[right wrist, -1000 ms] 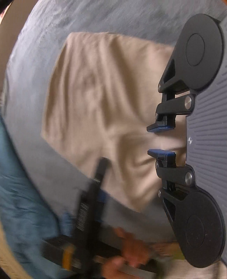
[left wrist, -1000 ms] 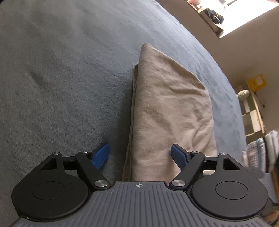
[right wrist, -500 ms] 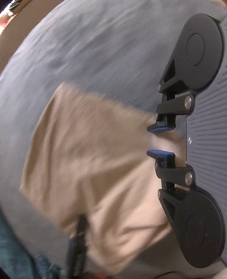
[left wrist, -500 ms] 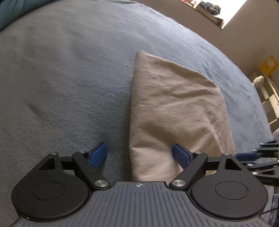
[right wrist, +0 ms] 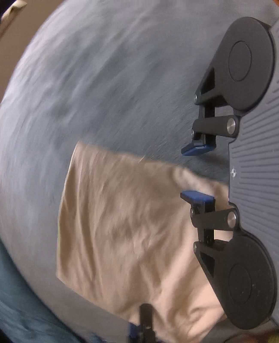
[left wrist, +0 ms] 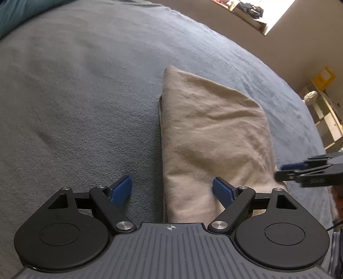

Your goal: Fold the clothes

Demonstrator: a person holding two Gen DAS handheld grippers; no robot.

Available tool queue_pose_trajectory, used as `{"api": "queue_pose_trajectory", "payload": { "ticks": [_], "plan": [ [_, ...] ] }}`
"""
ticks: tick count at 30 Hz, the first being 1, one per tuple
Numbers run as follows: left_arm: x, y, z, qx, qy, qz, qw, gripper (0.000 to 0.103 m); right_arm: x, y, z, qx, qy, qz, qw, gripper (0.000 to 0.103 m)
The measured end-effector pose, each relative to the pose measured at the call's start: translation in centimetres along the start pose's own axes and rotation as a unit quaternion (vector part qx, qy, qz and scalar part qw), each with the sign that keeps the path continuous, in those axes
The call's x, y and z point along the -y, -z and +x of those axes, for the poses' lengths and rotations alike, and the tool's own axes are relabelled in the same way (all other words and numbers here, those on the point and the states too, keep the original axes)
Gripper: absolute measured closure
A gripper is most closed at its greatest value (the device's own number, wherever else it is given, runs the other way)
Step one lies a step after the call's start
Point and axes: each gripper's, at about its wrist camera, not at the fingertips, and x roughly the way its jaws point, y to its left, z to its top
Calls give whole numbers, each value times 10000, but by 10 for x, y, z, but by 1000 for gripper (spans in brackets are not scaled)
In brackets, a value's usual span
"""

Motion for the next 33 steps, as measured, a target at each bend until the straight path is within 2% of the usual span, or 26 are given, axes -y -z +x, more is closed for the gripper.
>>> {"api": "queue_pose_trajectory", "payload": {
  "ticks": [2,3,4,6,8,12,14,17,19,28,31,33],
  "plan": [
    [0,-3,3,2,5,-20,10000,19,-6,2,-18,138,198,-80,9997,70],
    [-2,-4,4,3,31,-79,10000,19,-13,1,-26,298,125,-177,9993,69],
    [-4,-4,5,7,53,-142,9999,19,-21,1,-33,462,-9,-254,9986,70],
    [-8,-3,5,-11,70,-238,9997,19,-40,0,-39,714,-622,-365,9948,70],
    [-9,-3,7,-22,78,-323,9994,19,-67,-1,-31,684,-997,-605,9908,70],
    [-5,-2,8,1,52,-259,9997,19,-95,24,1,-281,-661,-1479,9864,70],
    [-6,-2,8,5,61,-217,9997,19,-101,31,-13,-579,-477,-1880,9793,70],
    [-9,-4,9,-16,98,-272,9996,18,-103,24,-34,-446,-440,-1841,9809,70],
    [-7,-5,11,-16,83,-266,9996,18,-109,15,-41,-9,-476,-1683,9846,70],
    [-9,-11,13,-27,86,-226,9997,18,-133,26,-12,-399,-839,-1990,9756,71],
    [-8,-13,15,-42,64,-237,9997,17,-129,22,-34,-100,-769,-2055,9756,71],
    [-6,-11,15,-32,40,-206,9998,16,-125,12,-36,323,-731,-1765,9810,71]
  ]
}}
